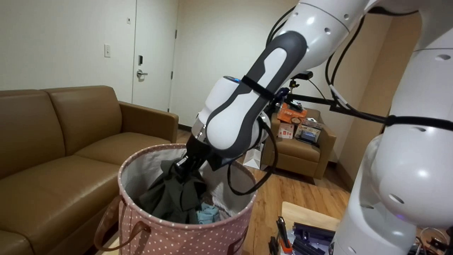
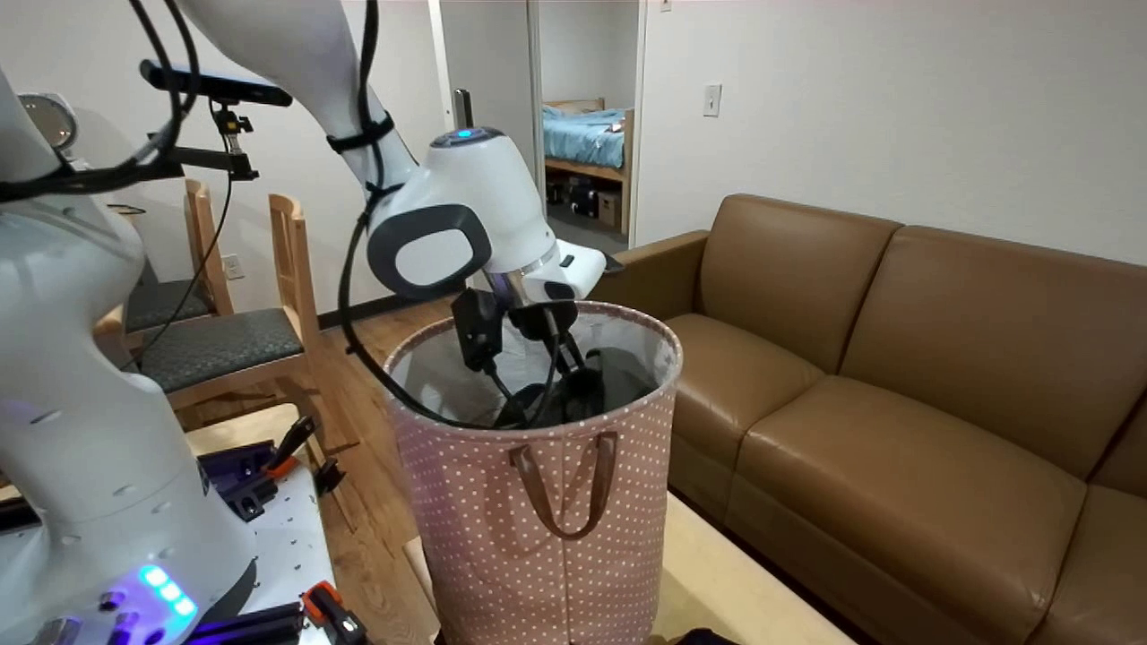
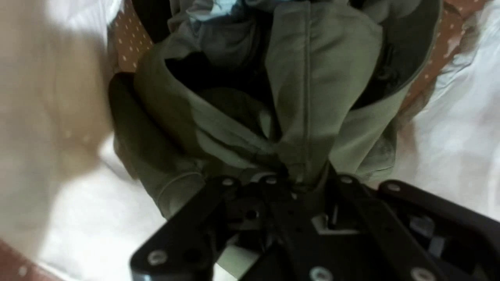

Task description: Take the green cloth from the laundry basket and place it on the stool

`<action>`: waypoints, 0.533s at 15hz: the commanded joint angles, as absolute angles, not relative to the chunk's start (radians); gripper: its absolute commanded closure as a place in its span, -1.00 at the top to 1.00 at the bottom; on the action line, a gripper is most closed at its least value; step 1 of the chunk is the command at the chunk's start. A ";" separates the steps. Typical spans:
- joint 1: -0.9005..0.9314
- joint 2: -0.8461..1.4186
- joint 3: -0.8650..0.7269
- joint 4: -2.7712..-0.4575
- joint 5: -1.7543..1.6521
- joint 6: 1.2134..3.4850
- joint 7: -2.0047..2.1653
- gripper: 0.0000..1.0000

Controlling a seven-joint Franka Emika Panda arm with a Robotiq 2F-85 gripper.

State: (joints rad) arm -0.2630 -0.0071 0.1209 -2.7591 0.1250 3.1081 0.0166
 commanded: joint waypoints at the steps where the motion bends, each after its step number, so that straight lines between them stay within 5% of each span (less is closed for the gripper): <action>1: -0.269 -0.149 0.103 -2.773 0.150 3.085 -0.017 -0.93; 8: -0.190 -0.443 -0.049 -2.788 0.086 2.942 -0.045 -0.93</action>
State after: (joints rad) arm -0.2214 -0.2716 0.0226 -2.7706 0.1215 3.0211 -0.0273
